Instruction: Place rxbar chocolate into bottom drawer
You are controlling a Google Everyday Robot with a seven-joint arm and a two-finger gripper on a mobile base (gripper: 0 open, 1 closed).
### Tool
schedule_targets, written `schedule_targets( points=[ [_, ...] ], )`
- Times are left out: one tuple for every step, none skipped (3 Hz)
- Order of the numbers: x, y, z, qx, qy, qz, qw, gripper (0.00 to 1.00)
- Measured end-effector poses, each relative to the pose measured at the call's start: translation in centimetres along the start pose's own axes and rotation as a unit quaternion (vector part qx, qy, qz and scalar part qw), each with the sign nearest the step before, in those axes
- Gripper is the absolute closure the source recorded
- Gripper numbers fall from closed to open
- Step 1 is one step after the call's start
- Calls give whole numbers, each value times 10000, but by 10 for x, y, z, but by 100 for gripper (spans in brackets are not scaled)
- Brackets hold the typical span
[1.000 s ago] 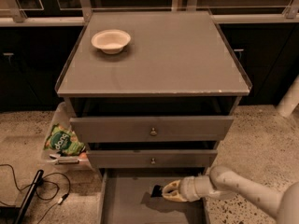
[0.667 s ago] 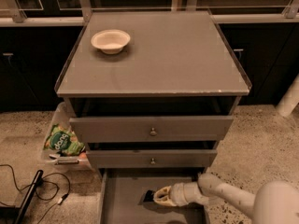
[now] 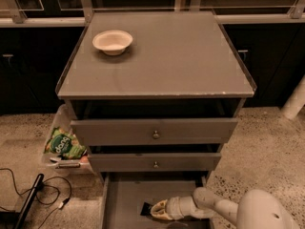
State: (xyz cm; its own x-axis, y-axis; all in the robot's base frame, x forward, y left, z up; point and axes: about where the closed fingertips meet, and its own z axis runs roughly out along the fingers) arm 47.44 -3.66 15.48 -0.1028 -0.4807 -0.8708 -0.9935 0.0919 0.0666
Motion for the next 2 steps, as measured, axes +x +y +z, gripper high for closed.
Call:
schedule_targets(
  points=[
    [-1, 0, 0, -6, 0, -9, 10000, 58],
    [-1, 0, 0, -6, 0, -9, 10000, 35]
  ],
)
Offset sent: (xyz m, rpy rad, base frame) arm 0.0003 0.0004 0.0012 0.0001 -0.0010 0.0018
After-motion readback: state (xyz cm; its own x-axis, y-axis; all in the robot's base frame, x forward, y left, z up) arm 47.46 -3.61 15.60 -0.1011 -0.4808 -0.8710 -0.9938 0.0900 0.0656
